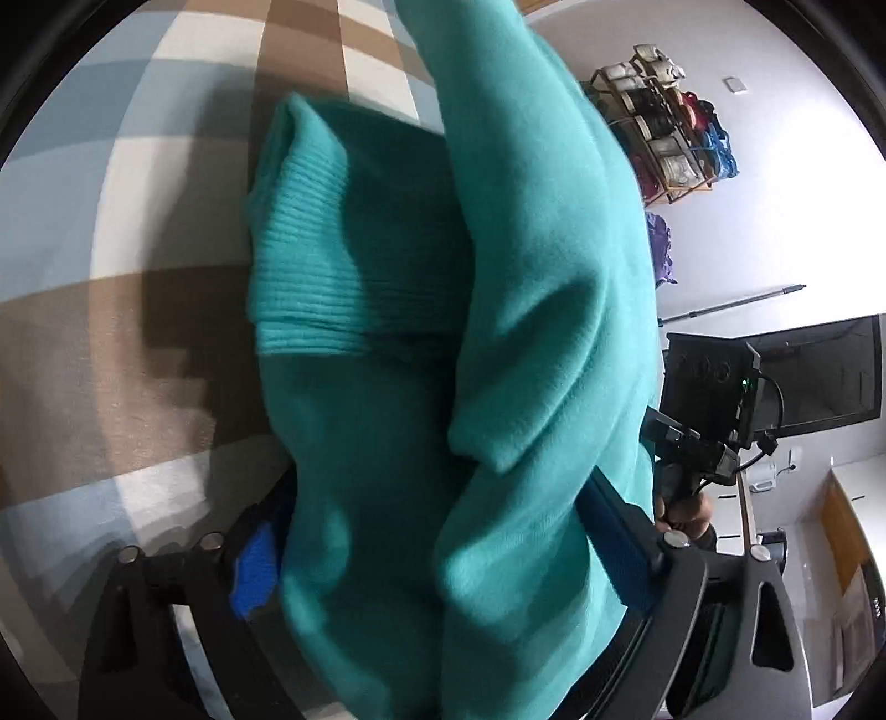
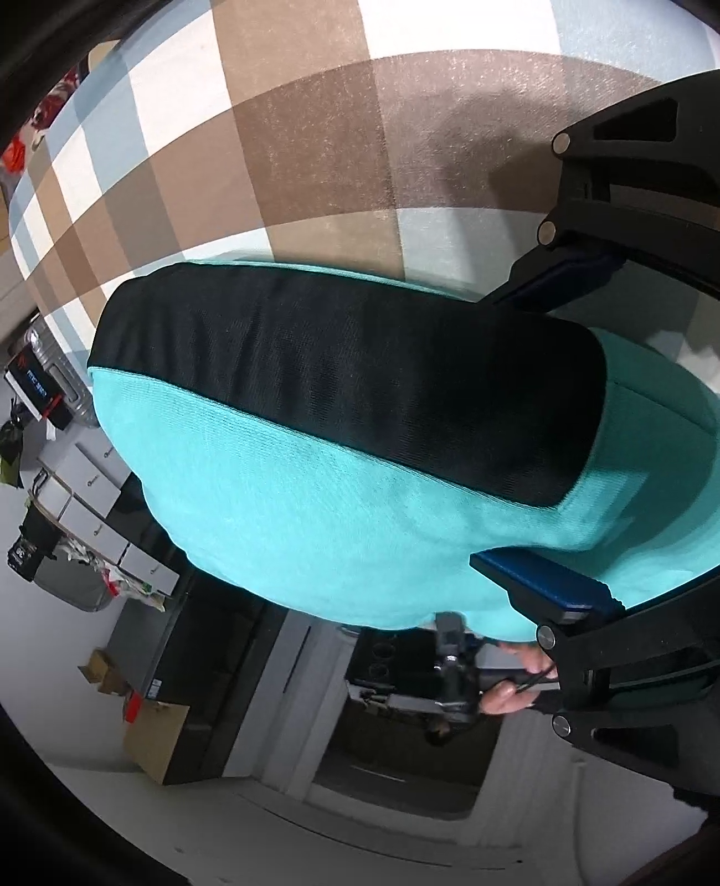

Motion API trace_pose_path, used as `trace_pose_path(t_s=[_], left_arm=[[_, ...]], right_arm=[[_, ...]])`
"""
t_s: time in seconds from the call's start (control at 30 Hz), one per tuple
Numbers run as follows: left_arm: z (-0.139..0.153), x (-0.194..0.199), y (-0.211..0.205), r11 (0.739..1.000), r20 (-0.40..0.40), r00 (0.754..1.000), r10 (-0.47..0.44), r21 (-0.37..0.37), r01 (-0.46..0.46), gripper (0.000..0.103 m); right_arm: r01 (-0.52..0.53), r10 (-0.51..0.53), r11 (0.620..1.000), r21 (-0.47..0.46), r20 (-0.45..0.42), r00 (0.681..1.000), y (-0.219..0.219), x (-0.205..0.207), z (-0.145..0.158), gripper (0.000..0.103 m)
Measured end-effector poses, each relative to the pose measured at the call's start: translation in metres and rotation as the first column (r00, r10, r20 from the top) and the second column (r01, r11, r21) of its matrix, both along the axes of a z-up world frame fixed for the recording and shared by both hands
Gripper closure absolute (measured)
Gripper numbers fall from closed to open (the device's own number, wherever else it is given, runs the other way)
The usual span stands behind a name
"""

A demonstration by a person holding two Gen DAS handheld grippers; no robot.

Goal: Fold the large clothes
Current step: 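Lift the folded hoodie off the bed with both tools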

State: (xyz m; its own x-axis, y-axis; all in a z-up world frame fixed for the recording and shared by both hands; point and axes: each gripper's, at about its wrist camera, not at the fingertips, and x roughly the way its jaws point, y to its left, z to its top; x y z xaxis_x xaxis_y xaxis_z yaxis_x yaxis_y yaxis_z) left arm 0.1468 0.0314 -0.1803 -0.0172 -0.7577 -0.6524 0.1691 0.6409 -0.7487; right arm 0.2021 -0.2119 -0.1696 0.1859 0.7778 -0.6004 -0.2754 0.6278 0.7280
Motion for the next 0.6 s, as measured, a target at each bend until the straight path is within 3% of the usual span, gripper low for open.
trace_pose_path(t_s=[0.17,0.27,0.43,0.6], left_arm=[[0.016,-0.011,-0.004,0.997,0.023,0.999,-0.033,-0.066,0.035,0.037],[0.018,-0.018,-0.016,0.996,0.047,0.997,-0.062,-0.057,0.065,0.037],[0.021,-0.016,-0.023,0.996,0.054,0.997,-0.054,-0.068,0.058,0.039],[0.034,-0.021,-0.008,0.991,0.094,0.994,-0.060,-0.118,0.071,0.045]], right_arm=[[0.010,-0.009,1.000,-0.018,0.074,0.997,0.000,-0.010,0.016,0.036],[0.012,-0.015,1.000,0.021,0.126,0.992,-0.005,-0.020,0.029,0.038],[0.055,-0.059,0.997,0.059,0.070,0.996,-0.013,-0.020,0.010,0.037],[0.056,-0.070,0.994,0.092,0.166,0.984,-0.009,-0.029,0.035,0.044]])
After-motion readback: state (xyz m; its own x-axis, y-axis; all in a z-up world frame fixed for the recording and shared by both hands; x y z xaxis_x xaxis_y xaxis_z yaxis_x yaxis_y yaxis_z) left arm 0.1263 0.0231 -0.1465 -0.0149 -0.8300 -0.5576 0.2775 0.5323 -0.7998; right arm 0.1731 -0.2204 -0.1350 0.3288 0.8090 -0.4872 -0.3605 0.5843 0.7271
